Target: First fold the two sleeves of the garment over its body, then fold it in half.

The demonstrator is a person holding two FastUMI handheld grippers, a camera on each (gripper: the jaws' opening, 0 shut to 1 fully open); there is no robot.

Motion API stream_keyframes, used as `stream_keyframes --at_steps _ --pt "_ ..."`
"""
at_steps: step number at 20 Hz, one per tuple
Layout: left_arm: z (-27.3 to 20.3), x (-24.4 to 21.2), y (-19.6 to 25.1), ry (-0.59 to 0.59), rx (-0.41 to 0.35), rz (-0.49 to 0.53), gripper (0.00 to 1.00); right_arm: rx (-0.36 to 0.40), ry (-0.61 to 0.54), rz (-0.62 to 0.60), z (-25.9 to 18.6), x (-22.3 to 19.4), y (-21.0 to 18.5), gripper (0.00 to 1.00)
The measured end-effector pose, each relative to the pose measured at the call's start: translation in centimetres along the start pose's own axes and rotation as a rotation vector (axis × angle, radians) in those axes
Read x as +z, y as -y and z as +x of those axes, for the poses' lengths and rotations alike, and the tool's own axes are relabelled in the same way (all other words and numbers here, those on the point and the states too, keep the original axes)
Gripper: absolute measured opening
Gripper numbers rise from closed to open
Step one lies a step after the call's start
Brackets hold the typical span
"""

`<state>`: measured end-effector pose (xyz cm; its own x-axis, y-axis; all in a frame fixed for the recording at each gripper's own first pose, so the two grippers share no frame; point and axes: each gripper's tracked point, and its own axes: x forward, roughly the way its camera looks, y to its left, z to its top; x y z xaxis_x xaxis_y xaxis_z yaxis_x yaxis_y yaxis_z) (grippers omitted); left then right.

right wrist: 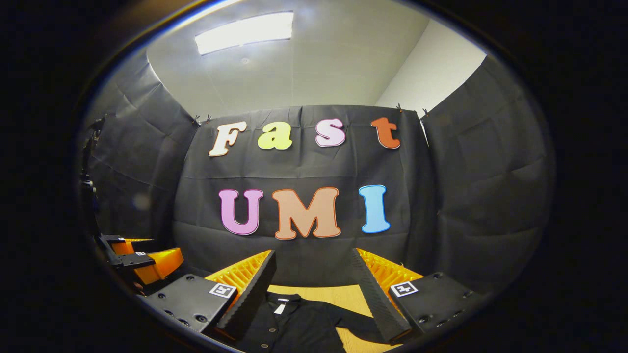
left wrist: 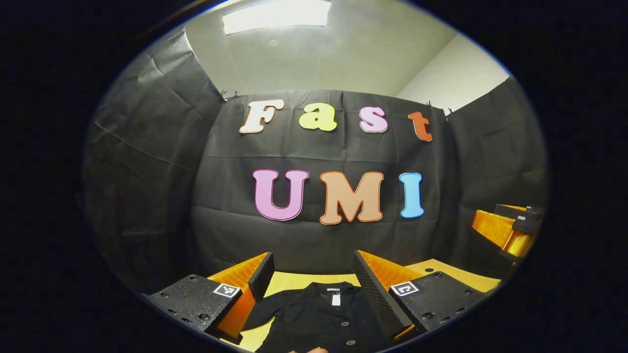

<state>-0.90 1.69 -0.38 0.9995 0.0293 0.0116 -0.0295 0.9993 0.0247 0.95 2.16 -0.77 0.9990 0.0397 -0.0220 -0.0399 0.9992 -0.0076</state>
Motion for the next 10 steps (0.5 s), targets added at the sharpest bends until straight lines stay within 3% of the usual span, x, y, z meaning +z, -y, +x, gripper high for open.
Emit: stream_keyframes --at_steps 10 --pt "-0.62 -0.33 -0.80 -0.007 0.006 0.017 0.95 0.010 -0.005 0.000 -0.52 -0.50 -0.74 0.99"
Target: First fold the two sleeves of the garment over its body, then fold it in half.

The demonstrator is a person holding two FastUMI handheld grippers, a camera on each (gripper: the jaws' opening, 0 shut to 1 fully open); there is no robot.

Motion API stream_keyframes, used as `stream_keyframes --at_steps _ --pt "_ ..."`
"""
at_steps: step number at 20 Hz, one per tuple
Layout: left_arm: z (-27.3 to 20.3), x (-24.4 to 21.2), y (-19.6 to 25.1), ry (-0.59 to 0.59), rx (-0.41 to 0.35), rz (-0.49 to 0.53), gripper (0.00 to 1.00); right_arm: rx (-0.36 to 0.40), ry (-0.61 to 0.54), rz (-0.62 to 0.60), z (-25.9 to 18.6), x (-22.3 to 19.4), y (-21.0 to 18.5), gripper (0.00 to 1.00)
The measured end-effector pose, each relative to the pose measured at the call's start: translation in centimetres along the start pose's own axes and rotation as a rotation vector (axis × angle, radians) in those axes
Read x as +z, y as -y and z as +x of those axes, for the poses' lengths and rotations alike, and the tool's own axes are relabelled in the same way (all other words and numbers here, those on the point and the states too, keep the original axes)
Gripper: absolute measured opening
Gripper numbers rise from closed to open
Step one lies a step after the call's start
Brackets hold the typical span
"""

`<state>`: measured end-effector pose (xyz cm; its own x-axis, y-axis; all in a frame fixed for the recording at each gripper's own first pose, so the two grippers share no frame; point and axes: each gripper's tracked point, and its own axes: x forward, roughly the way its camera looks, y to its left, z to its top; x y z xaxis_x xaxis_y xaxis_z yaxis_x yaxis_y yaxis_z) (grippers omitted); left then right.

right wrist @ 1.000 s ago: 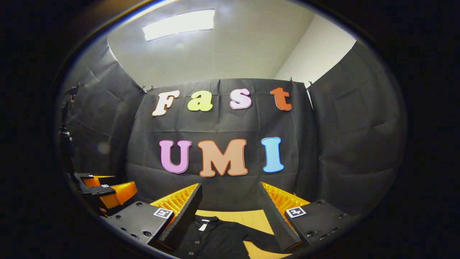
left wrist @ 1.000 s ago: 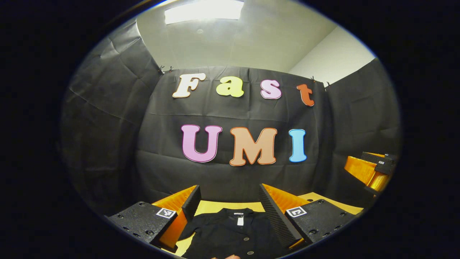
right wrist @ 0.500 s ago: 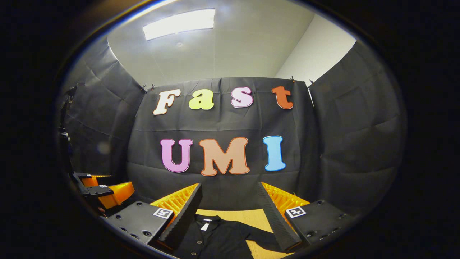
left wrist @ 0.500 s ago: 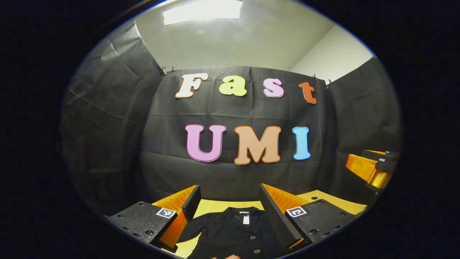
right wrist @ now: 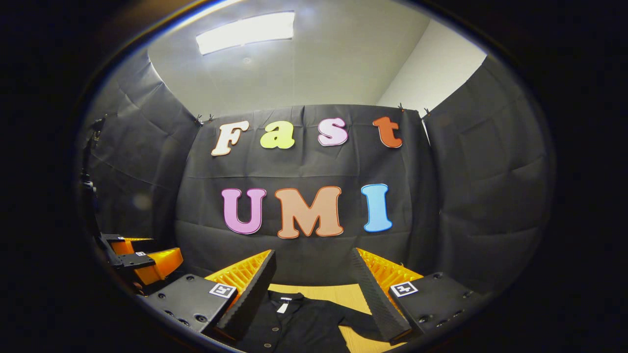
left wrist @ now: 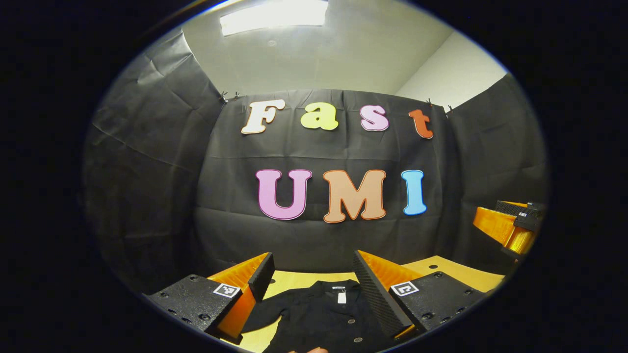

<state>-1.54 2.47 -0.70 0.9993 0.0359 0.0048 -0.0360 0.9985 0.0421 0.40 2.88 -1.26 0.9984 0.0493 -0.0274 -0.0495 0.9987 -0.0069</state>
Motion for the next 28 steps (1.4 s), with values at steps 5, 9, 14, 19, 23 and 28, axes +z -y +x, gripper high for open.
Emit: stream_keyframes --at_steps 5,9,14,19,23,28 --pt "-0.3 -0.3 -0.8 -0.007 0.020 -0.003 0.95 0.014 -0.005 0.006 -0.4 -0.2 -0.5 0.98" --pt "-0.7 -0.6 -1.5 -0.010 0.036 0.005 0.95 0.030 -0.014 0.009 -0.3 -0.7 -1.1 0.98" --pt "-1.1 -0.9 -1.6 -0.017 0.036 0.009 0.95 0.036 -0.013 0.006 -0.4 -0.7 -1.4 0.99" --pt "-0.7 -1.7 -1.5 -0.038 0.032 -0.001 0.95 0.030 -0.033 0.005 -0.1 -1.4 -1.1 0.99" --pt "0.0 -2.1 -1.7 -0.046 0.048 -0.014 0.97 0.025 -0.059 -0.004 1.2 -2.0 -0.1 0.98" --pt "1.2 -2.1 -1.3 -0.044 0.067 -0.011 0.97 -0.037 -0.093 -0.025 3.3 -2.9 4.2 0.98"
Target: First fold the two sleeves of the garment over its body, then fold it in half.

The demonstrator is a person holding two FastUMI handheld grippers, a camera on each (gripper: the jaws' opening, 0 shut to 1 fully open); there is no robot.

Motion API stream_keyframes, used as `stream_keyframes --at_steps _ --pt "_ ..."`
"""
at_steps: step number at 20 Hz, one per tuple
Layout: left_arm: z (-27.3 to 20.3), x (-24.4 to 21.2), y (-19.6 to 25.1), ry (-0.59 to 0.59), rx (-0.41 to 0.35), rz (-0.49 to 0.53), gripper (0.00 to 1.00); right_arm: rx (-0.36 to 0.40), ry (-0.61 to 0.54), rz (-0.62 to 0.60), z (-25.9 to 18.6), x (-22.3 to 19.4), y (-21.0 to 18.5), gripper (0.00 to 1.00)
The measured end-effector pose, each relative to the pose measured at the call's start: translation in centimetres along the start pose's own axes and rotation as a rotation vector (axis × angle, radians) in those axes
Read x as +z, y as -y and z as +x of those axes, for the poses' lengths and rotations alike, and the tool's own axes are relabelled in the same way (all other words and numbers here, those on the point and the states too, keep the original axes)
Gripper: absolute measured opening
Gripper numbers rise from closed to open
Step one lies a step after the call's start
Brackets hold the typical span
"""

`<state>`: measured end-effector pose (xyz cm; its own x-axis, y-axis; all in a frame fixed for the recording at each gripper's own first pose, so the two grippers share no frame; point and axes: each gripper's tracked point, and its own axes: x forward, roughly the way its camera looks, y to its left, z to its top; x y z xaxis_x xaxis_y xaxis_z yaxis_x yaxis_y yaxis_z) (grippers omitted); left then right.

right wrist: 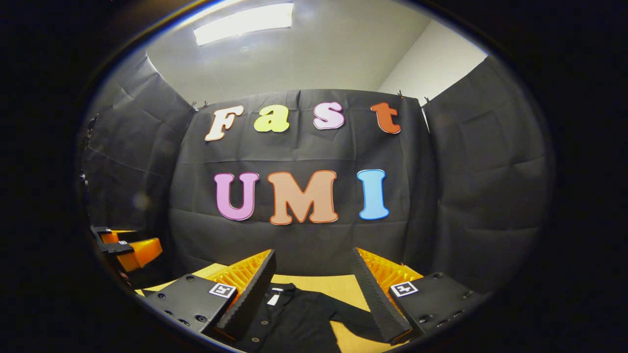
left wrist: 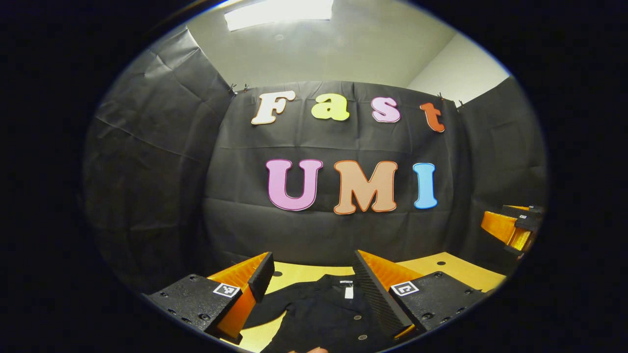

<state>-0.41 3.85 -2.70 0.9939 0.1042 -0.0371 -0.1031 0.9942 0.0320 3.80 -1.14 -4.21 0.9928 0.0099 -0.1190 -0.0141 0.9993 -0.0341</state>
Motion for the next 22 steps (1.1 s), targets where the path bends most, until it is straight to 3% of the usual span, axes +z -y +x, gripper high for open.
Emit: stream_keyframes --at_steps 12,22 --pt "2.4 -1.0 3.5 -0.034 0.023 0.004 0.97 -0.166 -0.175 -0.094 4.7 -6.6 12.4 0.98" --pt "3.7 -2.1 5.8 -0.069 0.039 0.037 0.97 -0.260 -0.445 -0.131 5.2 -18.2 21.4 0.97"
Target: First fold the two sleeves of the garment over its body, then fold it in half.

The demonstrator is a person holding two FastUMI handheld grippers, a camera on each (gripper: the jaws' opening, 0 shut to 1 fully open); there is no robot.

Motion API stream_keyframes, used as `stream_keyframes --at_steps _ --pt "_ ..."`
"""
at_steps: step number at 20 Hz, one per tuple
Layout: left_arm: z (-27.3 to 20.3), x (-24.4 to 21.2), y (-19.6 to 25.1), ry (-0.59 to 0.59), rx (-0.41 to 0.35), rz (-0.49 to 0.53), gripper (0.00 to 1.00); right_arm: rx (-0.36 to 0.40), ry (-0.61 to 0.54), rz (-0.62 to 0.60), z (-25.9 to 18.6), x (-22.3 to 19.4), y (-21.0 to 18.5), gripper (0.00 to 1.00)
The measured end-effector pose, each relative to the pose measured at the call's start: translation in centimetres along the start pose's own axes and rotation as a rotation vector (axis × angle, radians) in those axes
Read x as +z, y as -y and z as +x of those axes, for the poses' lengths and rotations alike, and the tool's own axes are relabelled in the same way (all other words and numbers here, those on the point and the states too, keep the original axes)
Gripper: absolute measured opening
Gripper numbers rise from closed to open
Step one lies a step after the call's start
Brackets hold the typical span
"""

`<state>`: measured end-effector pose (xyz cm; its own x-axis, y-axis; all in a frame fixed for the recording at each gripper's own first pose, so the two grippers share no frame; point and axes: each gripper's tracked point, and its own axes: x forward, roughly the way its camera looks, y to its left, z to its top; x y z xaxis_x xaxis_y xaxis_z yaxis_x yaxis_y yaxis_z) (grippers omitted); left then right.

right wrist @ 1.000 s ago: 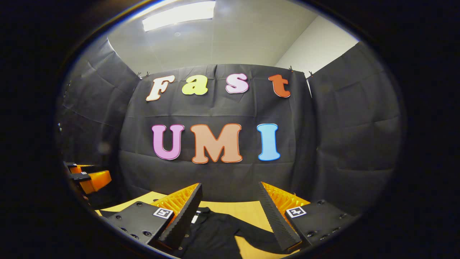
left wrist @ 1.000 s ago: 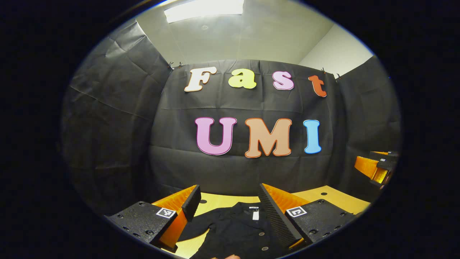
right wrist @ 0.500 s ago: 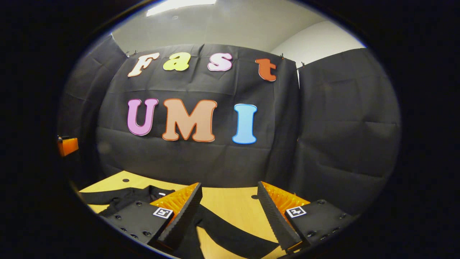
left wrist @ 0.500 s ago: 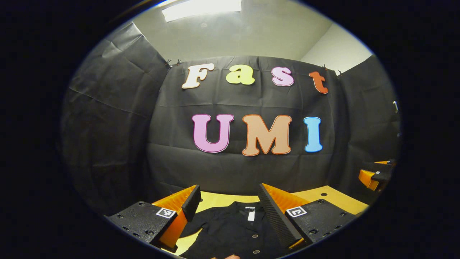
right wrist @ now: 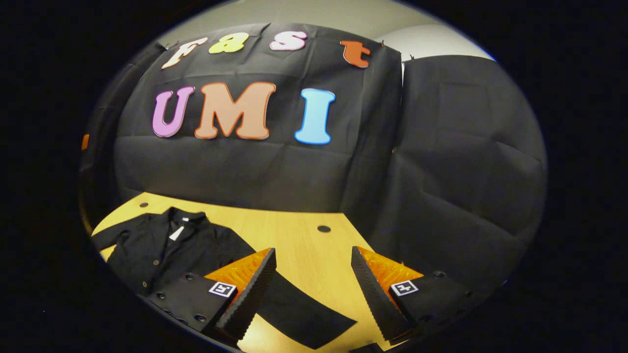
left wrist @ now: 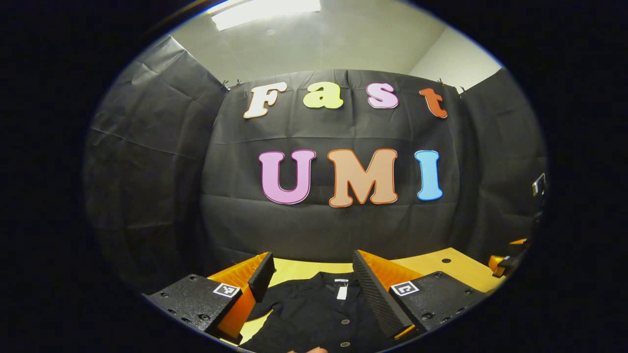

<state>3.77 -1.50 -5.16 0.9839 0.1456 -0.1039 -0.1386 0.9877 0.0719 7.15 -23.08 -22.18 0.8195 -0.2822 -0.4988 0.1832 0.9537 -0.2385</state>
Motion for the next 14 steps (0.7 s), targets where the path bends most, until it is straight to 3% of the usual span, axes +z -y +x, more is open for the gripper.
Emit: stream_keyframes --at_steps 14 --pt "2.2 -1.7 3.8 -0.052 0.001 0.043 0.97 0.017 -0.433 -0.028 5.7 -14.3 1.9 0.99"
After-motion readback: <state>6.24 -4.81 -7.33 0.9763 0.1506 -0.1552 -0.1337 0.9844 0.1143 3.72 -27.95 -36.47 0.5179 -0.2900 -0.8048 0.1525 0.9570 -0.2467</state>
